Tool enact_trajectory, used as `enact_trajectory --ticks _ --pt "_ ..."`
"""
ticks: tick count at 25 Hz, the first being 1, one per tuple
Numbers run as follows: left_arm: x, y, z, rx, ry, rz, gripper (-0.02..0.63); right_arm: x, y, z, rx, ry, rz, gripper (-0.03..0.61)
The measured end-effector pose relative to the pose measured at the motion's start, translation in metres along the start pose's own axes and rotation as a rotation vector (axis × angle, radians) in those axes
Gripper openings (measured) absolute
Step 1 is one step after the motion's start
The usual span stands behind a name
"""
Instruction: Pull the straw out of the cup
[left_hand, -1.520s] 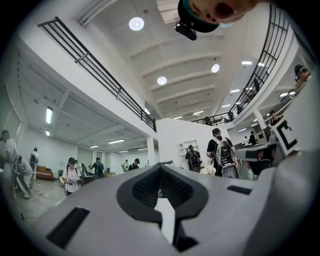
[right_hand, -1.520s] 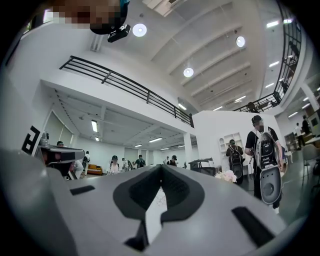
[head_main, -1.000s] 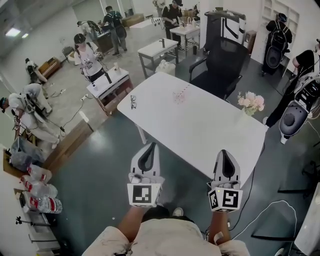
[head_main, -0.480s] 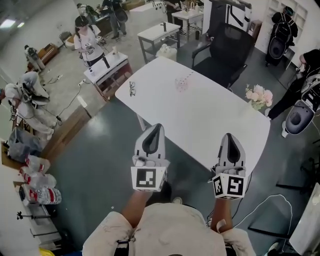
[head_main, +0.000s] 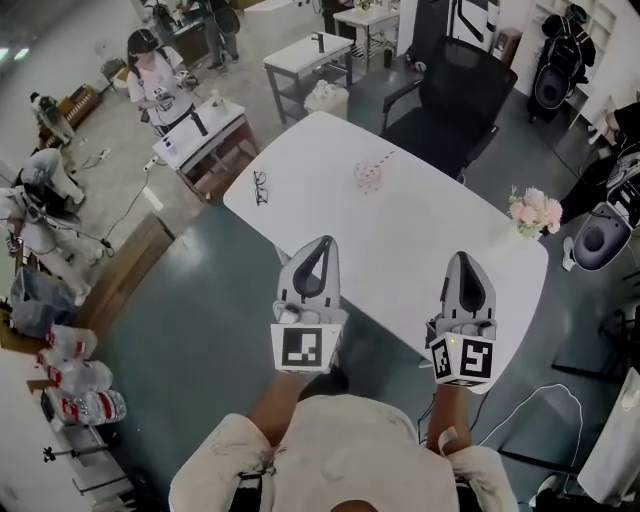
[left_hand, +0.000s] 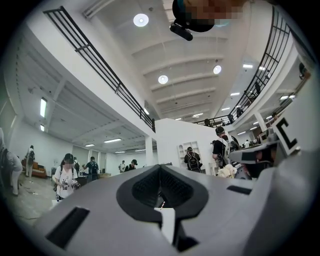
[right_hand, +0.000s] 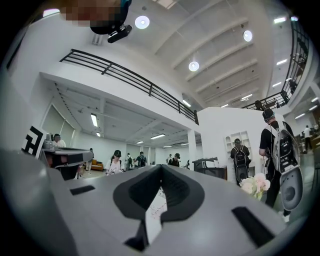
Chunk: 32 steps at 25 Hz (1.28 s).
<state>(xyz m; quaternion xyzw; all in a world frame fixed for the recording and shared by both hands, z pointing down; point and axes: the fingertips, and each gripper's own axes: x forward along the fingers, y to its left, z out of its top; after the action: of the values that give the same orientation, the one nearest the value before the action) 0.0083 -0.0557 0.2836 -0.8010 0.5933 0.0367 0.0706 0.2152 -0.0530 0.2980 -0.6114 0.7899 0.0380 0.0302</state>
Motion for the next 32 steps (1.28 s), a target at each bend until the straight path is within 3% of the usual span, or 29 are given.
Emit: enact_trajectory --ticks 18,32 --pt "0.086 0.128 -0.039 -0.068 -0.005 -0.049 0.006 0.134 0.073 -0.011 -0.06 0.026 -0.036 0.002" --pt "0.118 0.161 -0.07 -0.062 0.026 -0.048 0.006 0.186 0.082 -0.043 -0.067 0.059 -0.024 0.002"
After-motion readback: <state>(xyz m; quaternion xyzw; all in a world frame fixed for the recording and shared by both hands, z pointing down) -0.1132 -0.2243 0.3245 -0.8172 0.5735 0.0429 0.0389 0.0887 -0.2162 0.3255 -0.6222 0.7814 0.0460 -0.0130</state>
